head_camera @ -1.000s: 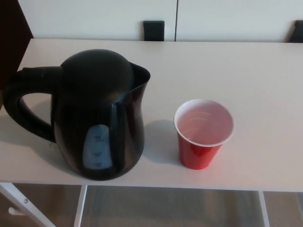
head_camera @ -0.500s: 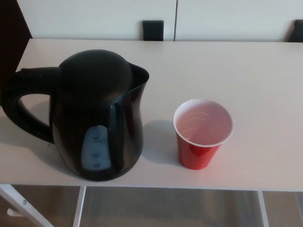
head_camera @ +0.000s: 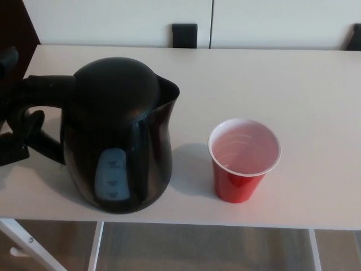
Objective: The robot walk towards a table in front and uses its left hand to pick up the pot from the base and pour water to the cup on the right hand side
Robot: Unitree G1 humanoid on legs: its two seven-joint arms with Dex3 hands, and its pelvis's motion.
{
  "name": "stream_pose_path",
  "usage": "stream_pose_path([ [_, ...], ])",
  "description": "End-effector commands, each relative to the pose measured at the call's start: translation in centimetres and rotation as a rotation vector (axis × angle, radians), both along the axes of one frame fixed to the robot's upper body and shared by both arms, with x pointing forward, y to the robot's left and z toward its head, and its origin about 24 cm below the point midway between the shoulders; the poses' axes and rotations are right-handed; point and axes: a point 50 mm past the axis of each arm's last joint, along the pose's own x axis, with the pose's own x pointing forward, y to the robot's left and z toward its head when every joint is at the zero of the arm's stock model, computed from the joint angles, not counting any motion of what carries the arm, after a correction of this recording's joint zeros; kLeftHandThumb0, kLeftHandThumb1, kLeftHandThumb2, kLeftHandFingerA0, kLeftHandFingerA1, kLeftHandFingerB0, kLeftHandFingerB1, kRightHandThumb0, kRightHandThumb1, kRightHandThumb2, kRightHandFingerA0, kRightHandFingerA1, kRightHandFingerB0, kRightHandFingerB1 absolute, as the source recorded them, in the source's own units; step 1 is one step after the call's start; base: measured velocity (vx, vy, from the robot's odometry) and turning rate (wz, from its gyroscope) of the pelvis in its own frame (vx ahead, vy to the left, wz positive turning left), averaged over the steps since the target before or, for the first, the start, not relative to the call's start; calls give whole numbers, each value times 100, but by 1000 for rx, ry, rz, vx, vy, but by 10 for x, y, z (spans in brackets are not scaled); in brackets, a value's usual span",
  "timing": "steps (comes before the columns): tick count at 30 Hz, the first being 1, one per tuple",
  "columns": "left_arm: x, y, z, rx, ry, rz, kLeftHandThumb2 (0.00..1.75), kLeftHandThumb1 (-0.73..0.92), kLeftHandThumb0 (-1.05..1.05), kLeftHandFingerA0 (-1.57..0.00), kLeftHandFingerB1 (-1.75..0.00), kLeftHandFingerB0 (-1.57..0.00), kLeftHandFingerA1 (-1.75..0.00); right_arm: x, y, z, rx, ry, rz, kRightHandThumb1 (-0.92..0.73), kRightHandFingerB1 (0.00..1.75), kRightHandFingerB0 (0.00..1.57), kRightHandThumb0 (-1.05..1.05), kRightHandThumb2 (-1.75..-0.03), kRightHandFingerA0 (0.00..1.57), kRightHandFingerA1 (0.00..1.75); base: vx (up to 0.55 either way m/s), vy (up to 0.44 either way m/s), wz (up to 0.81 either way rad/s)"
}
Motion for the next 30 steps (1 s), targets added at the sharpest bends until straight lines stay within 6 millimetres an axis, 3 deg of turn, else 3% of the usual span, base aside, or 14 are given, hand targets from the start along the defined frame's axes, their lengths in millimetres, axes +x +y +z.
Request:
stream_pose_path([
  [1,3,0,-4,-13,37,19,88,40,-16,-2,-47,0,-50,0,-7,4,-36,0,11,-48,41,49,-22,-54,66,50,0,0,0],
  [7,3,-1,-4,-8,26,-3,89,42,-17,-2,-48,0,-50,4,-8,4,-33,-4,10,-48,40,47,-22,-54,65,50,0,0,0],
  [8,3,-2,-4,-5,31,-8,56,46,-29,-10,-26,-9,-32,4,-8,4,-34,-3,6,-53,41,51,-22,-55,70,51,0,0,0],
  [12,2,-2,-5,-1,38,-15,56,46,-29,-10,-26,-9,-32,4,-8,4,-36,-2,-1,-53,41,51,-22,-55,70,51,0,0,0],
  [13,2,-2,-5,-1,42,-13,90,44,-17,-2,-48,0,-50,4,-7,4,-40,-1,7,-53,40,51,-24,-55,71,50,0,0,0],
  [14,2,-1,-6,0,48,-10,90,44,-17,-2,-48,0,-50,5,-7,4,-45,-1,17,-53,40,51,-24,-55,71,50,0,0,0],
  [15,2,-1,-6,-3,49,-11,77,33,-20,0,-42,-1,-44,6,-7,4,-51,2,20,-51,40,51,-24,-55,72,50,0,0,0],
  [16,3,-1,-6,-8,50,-13,77,33,-20,0,-42,-1,-44,6,-7,4,-57,4,22,-51,40,51,-24,-55,72,50,0,0,0],
  [17,5,-1,-5,-15,49,-12,56,48,-28,-10,-26,-9,-31,7,-7,4,-55,3,12,-51,41,52,-25,-55,73,51,0,0,0],
  [18,6,-1,-5,-22,47,-3,90,44,-16,-1,-47,0,-49,8,-7,4,-56,3,12,-53,41,52,-23,-55,74,51,0,0,0],
  [25,18,-1,1,-30,53,22,92,47,-17,-1,-46,-1,-48,15,-7,5,-50,-13,12,-52,41,52,-24,-55,71,51,0,0,0],
  [26,21,0,2,-23,54,27,59,49,-29,-13,-29,-13,-32,16,-7,5,-53,-15,15,-52,41,53,-23,-55,72,51,0,0,0],
  [30,30,2,3,5,63,51,58,50,-30,-17,-29,-17,-32,18,-7,6,-45,-29,22,-47,42,53,-25,-54,75,53,0,0,0],
])
